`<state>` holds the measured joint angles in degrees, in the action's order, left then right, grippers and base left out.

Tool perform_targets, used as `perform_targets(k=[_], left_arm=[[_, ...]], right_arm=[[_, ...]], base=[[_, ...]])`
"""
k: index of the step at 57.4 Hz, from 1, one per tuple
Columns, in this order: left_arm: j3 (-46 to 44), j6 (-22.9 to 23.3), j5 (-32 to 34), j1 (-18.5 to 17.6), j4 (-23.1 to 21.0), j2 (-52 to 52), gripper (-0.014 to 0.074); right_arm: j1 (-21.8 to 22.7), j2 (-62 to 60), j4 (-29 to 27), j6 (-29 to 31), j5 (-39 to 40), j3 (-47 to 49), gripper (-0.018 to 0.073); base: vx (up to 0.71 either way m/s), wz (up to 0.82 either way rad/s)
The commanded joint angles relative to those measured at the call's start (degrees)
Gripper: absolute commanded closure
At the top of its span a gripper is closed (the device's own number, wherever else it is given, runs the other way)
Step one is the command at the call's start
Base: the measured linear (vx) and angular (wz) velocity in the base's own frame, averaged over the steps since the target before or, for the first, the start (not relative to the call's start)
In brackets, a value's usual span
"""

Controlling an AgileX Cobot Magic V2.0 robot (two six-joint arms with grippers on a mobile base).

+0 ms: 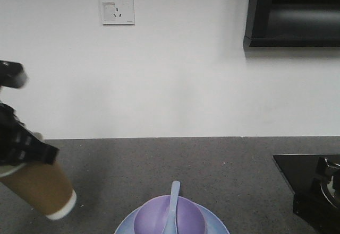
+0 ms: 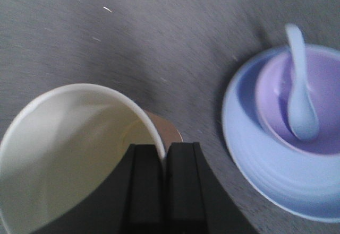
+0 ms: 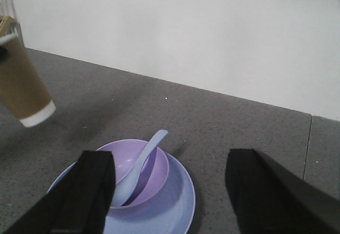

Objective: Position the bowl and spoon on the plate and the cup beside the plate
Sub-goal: 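Grasp the brown paper cup with the left gripper and set it beside the plate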

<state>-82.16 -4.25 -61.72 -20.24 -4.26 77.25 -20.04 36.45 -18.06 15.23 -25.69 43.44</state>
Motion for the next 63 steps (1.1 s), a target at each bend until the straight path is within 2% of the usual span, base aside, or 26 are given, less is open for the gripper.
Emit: perform_targets(k=[1,7,24,35,46,57,63], left_arm=[[-1.7,-0.1,2.0,-3.9,1.0,2.0,0.0596],[-1.7,1.4,0.8,-6.4,4.3,5.6,0.0596],[-1.7,1.4,0.4,-10.7,4.3,11.3,0.0589],[-1.8,2.4,0.0,-10.9,4.6,11.4,0.0534],[-2.0,2.6,-0.3,-10.9,4.3,11.2,0.0383],[-2.1,2.5,-0.2,-10.9,5.0,9.9,0.0157],[-2.1,2.5,0.2,-10.9,5.5,8.3,0.0078]], right_arm=[[0.2,0.2,-0.2,0.1,4.4,1.6,0.0046],[0.2,0.2,-0.2,0.1,4.4,1.6,0.0046],[0.2,0.2,-0.1,0.2,4.4,1.6,0.0046],[0.2,0.2,-0.1,0.2,4.5,1.6,0.0046],[0.2,0.2,-0.1,0.2,4.5,1.6,0.0046],[0.2,0.2,-0.2,0.1,4.2,1.6,0.0046],[0.2,0.2,-0.2,0.1,4.2,1.6,0.0046]], base=[[0.00,0.00],[0.00,0.00],[0.00,0.00],[0.00,0.00],[0.00,0.00],[0.00,0.00],[0.00,0.00]])
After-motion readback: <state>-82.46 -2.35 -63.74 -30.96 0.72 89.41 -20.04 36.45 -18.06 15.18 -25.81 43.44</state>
